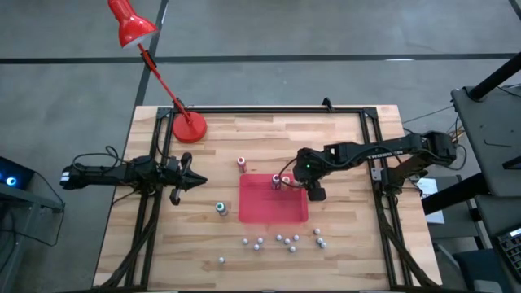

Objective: Pick & Place food coloring
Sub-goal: Put the large yellow food coloring bottle into the container, then put the small red food coloring bottle into the container

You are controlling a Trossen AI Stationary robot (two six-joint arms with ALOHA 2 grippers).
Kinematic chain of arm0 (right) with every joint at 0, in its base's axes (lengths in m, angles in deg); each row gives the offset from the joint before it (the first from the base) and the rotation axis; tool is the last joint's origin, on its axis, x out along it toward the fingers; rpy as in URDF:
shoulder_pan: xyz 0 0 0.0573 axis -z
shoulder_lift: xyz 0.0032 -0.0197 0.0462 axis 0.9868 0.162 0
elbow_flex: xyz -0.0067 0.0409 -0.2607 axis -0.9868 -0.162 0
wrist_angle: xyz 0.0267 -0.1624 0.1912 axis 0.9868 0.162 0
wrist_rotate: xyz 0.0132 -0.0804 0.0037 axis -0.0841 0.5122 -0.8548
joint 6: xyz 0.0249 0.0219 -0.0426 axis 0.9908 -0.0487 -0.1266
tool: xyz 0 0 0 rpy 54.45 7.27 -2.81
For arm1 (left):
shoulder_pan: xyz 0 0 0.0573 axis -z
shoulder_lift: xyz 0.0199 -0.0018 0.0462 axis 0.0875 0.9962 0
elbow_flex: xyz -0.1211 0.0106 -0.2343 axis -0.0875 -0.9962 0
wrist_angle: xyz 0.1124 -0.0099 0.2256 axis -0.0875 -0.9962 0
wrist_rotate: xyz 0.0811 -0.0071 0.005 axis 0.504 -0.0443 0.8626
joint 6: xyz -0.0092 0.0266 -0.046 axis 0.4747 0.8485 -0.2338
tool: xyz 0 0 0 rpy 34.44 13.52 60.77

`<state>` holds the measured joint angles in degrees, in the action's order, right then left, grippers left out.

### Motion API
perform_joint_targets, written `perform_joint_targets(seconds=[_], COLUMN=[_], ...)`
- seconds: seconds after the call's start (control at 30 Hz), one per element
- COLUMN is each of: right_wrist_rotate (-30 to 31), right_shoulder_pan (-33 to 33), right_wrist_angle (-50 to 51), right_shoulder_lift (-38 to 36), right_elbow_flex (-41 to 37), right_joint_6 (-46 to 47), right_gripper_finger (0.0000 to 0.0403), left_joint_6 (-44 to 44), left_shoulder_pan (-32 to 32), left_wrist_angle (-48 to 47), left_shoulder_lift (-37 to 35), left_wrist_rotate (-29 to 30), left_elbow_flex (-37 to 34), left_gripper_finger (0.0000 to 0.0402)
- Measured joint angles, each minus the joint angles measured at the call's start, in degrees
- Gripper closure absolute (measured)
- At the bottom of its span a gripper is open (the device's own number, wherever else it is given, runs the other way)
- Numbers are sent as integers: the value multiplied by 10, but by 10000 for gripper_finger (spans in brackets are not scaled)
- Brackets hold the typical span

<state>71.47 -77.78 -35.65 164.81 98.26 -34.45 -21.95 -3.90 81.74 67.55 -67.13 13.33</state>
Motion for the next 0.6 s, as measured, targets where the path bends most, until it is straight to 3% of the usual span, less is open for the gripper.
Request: perform_joint_targets(seconds=[0.3, 0.6], right_wrist_rotate=[0, 1], right_shoulder_pan=[1, 2], right_wrist_angle=[16, 71], right_shoulder_lift=[-29, -35], right_elbow_flex=[17, 88], right_joint_6=[-10, -10], right_gripper_finger=[188, 186], left_joint_6=[0, 0], left_shoulder_pan=[0, 0], left_wrist_angle=[0, 0], left_shoulder_lift=[0, 0], left_wrist_rotate=[0, 0], left_elbow_flex=[0, 0], left_gripper_finger=[402, 402])
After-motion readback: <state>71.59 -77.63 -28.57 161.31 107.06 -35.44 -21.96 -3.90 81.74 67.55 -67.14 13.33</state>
